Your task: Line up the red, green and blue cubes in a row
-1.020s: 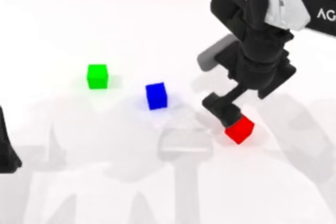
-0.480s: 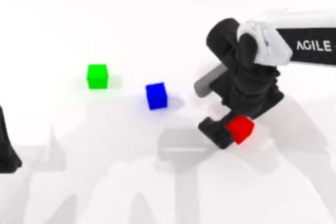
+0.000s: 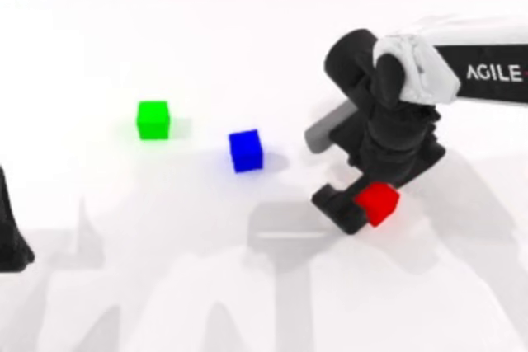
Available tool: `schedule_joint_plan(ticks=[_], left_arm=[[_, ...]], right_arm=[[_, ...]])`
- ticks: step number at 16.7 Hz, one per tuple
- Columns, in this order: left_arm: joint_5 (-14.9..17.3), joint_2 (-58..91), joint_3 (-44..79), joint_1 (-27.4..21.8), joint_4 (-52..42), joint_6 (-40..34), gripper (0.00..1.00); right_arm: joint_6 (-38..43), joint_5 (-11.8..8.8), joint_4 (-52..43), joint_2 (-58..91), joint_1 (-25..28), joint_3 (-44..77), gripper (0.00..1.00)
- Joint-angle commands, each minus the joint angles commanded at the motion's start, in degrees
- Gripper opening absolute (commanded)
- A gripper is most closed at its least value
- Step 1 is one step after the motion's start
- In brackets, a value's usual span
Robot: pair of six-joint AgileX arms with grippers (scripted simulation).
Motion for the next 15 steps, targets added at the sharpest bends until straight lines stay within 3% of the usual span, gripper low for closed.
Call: schedule_joint_plan(ticks=[9, 15], left_arm=[[0.00, 0.00, 0.00, 0.00, 0.00, 0.00, 1.00], [0.00, 0.00, 0.00, 0.00, 0.00, 0.00, 1.00]], right_arm=[[0.00, 0.00, 0.00, 0.00, 0.00, 0.00, 0.02], [0.00, 0.00, 0.00, 0.00, 0.00, 0.00, 0.00]])
